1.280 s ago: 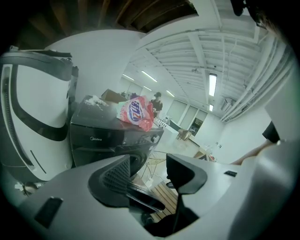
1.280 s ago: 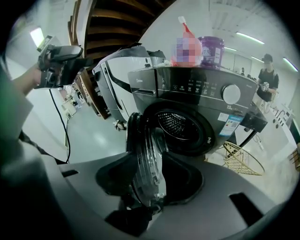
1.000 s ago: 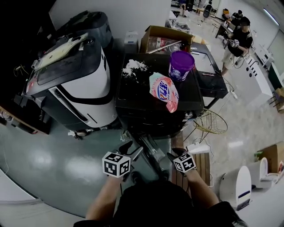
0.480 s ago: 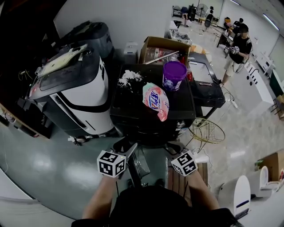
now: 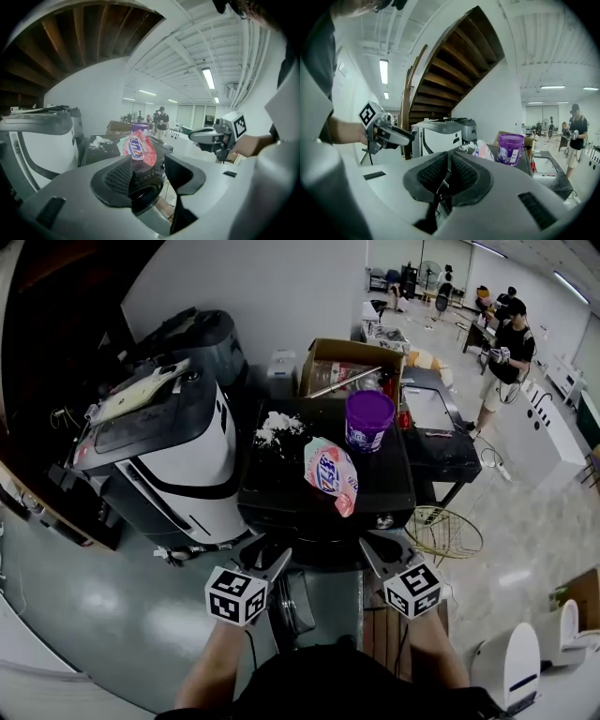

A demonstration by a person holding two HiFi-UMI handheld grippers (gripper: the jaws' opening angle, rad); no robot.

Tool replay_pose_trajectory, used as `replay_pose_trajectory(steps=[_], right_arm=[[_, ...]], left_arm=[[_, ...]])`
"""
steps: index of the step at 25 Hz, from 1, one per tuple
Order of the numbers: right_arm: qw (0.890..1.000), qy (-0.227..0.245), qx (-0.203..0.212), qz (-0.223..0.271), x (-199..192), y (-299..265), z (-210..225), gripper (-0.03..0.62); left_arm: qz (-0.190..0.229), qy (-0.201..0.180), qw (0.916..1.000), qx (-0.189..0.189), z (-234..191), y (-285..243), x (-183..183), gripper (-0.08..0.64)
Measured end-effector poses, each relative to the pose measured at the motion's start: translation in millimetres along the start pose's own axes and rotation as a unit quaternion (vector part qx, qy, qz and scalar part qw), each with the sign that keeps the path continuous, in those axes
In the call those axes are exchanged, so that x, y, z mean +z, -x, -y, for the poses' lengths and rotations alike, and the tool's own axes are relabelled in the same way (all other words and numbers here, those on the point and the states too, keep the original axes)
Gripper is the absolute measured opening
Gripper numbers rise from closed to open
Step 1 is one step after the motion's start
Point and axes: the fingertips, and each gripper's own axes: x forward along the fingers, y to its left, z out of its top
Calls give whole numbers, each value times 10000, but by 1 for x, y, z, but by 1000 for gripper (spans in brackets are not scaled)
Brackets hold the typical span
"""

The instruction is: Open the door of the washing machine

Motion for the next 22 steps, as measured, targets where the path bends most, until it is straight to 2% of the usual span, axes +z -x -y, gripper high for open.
replay_pose_trajectory(steps=[3,12,22], right_arm=[[9997,11,-132,221,21,4,5,17],[9949,252,-140,964,69,18,9,15],[9955,235,-150,902,68,13,13,15]], left_arm=[[170,-42,9998,39,-5,1,16,230],[649,-239,9976,94,-9,3,58,218],[962,-196,9944,392,-26,10,75,169]])
